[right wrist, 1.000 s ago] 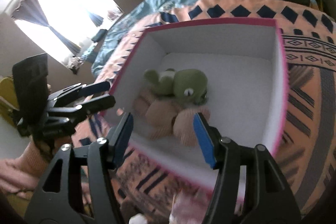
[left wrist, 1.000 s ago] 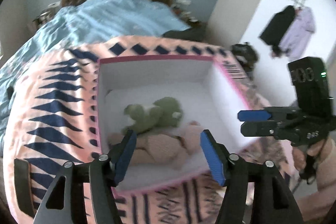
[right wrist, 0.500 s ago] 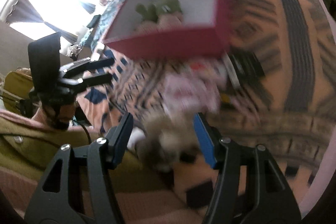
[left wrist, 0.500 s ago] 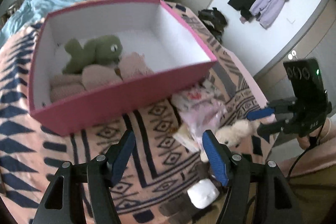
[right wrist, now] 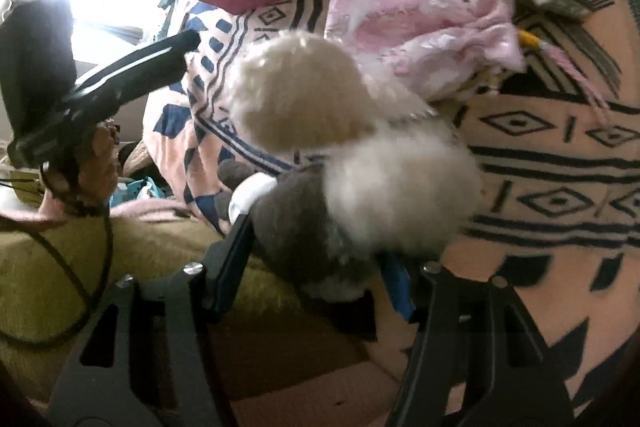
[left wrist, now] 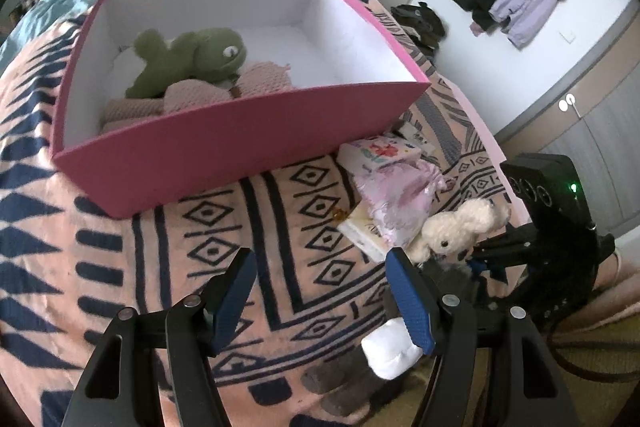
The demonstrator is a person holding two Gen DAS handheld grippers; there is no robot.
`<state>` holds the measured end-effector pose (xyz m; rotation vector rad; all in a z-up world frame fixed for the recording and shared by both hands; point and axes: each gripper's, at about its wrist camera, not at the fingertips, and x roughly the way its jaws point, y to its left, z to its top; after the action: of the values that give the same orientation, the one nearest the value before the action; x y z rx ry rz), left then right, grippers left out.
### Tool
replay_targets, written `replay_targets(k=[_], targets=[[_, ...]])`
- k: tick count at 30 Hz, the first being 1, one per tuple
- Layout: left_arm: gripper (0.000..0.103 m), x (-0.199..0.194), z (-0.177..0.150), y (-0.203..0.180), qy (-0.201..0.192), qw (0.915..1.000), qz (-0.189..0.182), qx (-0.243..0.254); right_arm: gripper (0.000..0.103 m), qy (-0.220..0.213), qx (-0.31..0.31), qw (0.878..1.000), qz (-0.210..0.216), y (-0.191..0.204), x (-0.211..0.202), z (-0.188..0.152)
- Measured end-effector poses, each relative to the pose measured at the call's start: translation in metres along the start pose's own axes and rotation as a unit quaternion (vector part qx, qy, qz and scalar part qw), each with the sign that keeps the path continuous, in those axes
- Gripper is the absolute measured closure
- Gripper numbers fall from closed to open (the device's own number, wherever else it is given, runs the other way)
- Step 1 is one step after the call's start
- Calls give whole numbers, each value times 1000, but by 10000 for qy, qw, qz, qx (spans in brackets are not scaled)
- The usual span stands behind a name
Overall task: Organize objects
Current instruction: 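Grasp the brown-and-white plush with the right gripper and lift it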
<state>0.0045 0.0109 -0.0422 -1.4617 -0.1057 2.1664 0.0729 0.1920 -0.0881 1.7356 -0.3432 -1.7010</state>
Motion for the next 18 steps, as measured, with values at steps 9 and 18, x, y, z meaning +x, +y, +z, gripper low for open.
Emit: replay_targets(k=[9,18], targets=[[35,-33,-3,20,-345,9985,-236,-359,48,-442,-646,9968,132,40,-28,22],[35,-77,17,13,-919,9908,-982,-139,48,-1290,-840,9876,315,65,-72,75]])
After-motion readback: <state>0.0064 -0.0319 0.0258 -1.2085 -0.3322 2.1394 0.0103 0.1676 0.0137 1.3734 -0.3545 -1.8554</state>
